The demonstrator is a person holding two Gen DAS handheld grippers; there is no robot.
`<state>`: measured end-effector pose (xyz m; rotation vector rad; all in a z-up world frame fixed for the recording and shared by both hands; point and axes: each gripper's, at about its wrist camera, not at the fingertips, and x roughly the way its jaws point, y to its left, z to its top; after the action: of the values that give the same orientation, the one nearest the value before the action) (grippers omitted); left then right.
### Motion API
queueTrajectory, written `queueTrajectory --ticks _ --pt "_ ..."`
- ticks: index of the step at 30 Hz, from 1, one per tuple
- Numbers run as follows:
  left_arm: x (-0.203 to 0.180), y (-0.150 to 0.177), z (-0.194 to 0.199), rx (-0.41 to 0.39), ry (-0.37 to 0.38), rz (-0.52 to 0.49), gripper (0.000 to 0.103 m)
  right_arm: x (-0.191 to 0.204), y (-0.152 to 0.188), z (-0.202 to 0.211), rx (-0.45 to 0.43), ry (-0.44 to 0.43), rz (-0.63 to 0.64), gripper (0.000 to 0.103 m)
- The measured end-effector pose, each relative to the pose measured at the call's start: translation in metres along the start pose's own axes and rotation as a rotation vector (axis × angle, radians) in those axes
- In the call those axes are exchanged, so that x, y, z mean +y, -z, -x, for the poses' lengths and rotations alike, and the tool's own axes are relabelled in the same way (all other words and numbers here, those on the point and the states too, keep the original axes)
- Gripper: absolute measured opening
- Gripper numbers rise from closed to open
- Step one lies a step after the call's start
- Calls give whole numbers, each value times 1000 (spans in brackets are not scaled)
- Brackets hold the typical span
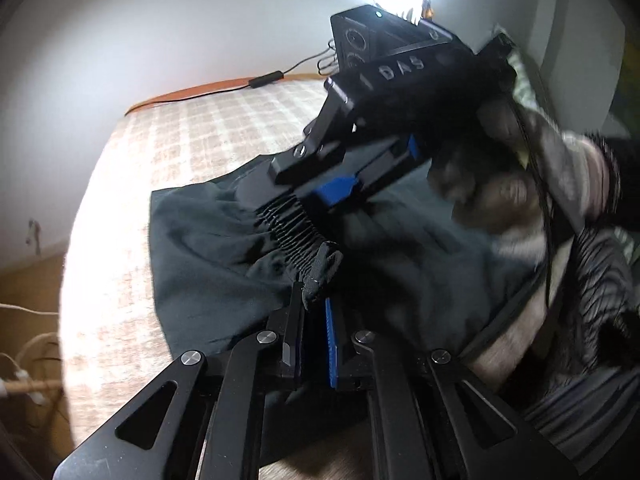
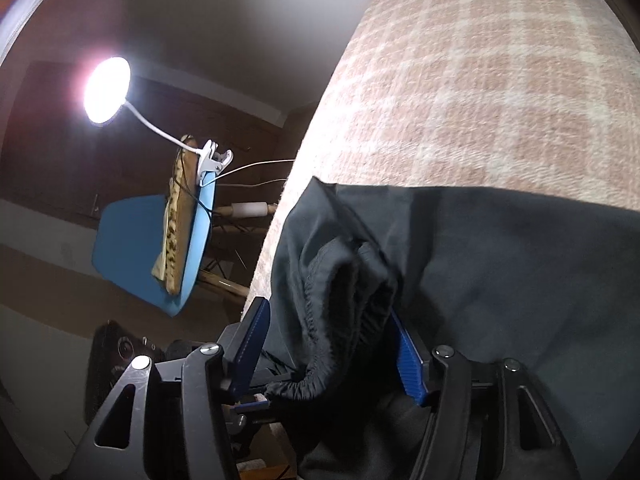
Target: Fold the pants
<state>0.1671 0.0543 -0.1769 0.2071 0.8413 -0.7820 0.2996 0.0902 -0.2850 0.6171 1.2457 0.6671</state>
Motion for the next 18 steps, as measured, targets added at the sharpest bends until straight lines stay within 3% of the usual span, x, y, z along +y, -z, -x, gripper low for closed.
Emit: queueTrajectory --ticks 2,5,6,10,13,18 --pt "-2 1 -3 2 -15 -13 8 4 1 -4 -9 12 7 60" --pt "-6 -4 -11 3 -12 0 8 9 0 -10 2 66 31 23" --pt "-7 -5 -11 12 -11 11 10 11 0 -11 0 95 40 18" --pt "-2 -11 7 24 -19 76 16 14 1 6 -31 93 42 14" --pt "5 -16 43 -58 -60 155 30 15 1 33 -64 95 40 14" --pt "11 -26 71 -93 -136 208 31 10 11 87 -100 112 37 14"
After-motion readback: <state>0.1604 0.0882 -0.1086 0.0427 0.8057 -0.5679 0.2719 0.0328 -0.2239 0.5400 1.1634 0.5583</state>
